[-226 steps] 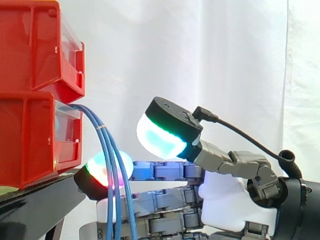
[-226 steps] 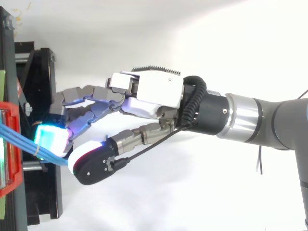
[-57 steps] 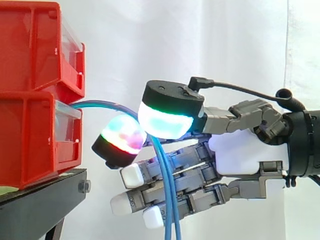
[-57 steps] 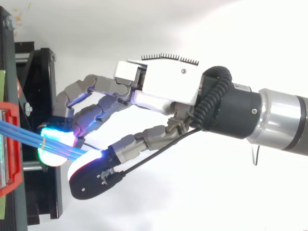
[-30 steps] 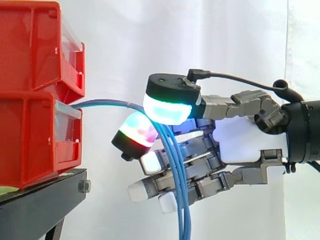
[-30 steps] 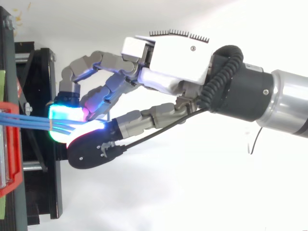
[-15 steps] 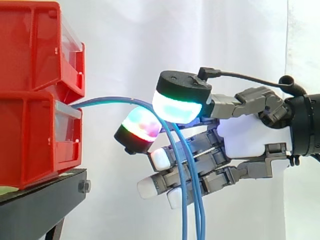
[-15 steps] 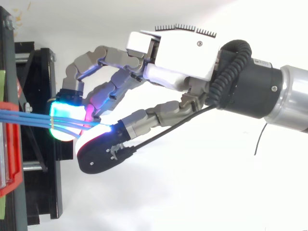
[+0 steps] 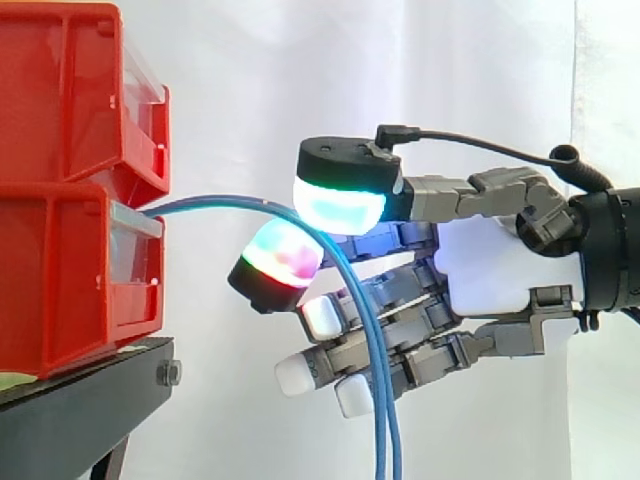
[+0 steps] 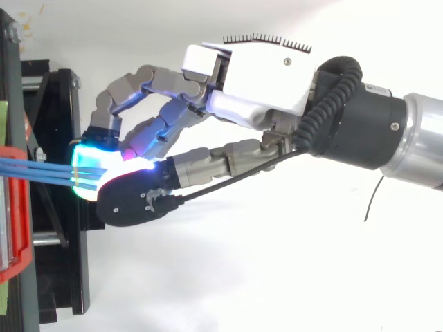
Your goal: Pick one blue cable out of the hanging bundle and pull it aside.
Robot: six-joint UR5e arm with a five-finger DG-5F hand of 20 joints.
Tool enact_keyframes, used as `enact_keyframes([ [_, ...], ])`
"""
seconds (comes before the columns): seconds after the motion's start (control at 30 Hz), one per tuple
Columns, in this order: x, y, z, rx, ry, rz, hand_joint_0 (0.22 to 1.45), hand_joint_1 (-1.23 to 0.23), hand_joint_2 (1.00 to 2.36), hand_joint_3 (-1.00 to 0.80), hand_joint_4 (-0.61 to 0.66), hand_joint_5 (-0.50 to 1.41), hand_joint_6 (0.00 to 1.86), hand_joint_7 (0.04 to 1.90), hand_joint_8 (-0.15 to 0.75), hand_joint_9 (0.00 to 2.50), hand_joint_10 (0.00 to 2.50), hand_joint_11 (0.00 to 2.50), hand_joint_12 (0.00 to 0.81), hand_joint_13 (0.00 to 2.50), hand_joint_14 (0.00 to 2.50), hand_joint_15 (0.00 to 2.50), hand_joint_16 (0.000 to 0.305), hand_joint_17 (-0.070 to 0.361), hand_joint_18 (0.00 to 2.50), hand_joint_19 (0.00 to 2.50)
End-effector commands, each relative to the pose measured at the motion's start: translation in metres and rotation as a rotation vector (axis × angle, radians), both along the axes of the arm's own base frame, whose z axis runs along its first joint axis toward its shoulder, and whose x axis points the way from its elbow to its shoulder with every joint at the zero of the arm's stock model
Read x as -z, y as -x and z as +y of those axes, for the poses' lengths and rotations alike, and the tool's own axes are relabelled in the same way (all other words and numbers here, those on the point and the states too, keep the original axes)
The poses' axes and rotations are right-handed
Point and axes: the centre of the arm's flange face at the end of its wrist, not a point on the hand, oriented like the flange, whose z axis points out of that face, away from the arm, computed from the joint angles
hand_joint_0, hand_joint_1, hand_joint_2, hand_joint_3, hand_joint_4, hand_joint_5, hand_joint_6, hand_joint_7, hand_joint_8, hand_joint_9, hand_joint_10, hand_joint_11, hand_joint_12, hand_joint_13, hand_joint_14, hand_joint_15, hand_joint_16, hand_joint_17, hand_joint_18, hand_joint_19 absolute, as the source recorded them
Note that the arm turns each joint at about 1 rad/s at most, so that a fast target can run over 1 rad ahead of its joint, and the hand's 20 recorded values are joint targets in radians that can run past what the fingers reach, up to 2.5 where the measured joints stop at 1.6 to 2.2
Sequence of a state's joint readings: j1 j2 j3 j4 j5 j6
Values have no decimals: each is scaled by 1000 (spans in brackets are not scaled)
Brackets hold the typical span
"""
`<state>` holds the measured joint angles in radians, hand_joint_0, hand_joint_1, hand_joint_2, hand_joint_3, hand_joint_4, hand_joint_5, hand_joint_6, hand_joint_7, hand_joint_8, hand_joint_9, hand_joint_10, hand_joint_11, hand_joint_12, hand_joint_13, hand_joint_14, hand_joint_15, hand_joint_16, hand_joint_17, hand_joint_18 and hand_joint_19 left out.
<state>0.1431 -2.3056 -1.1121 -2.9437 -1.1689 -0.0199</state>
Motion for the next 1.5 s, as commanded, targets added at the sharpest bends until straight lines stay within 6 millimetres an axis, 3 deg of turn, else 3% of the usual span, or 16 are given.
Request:
enact_keyframes([
  [0.0,0,0,0,0,0,0,636,-864,1022,-194,-35,-199,898,776,271,917,19,614,361,700,15,390,46,103,698,540],
  [0.2,-1,0,0,1,-2,-2,787,-919,1001,-487,-108,-201,915,816,245,940,17,620,348,745,16,388,44,98,766,525],
  [0.27,-1,0,0,0,0,0,800,-907,1000,-500,-112,-199,915,796,243,941,17,623,346,754,15,389,44,98,779,528],
  [0.33,-2,1,0,0,0,-2,777,-915,1000,-500,-56,-198,913,759,241,942,17,622,344,758,16,392,44,98,793,521],
  [0.43,-1,0,0,0,0,0,648,-916,1000,-500,10,-198,910,782,254,944,19,656,355,758,16,418,45,100,781,547],
  [0.57,-1,0,0,1,-1,0,504,-759,1000,-500,60,-194,909,771,300,966,19,664,390,764,17,433,51,115,786,572],
  [0.67,-1,0,0,0,0,0,499,-610,1000,-500,65,-190,904,782,306,982,18,658,394,766,17,443,52,117,784,589],
  [0.73,-1,0,0,0,0,0,511,-599,1000,-500,65,-190,901,795,308,990,20,665,390,763,17,447,52,116,770,604],
  [1.0,-1,0,0,0,0,0,587,-752,1021,-158,16,-188,899,851,297,995,20,682,373,765,19,454,48,109,760,605],
  [1.13,-1,0,0,0,0,0,632,-854,1022,-179,-44,-193,907,839,287,989,20,679,366,767,18,449,47,106,780,585],
  [1.2,-1,0,0,0,0,0,746,-924,1019,-279,-96,-204,923,929,268,988,20,684,359,785,18,435,45,101,805,567],
  [1.3,-1,0,0,0,0,-2,803,-919,1007,-426,-130,-205,931,882,244,1001,19,678,347,797,18,443,44,99,810,576],
  [1.47,-1,0,0,0,0,0,806,-910,1002,-473,-124,-206,930,869,224,1008,17,686,341,807,16,453,43,98,822,579],
])
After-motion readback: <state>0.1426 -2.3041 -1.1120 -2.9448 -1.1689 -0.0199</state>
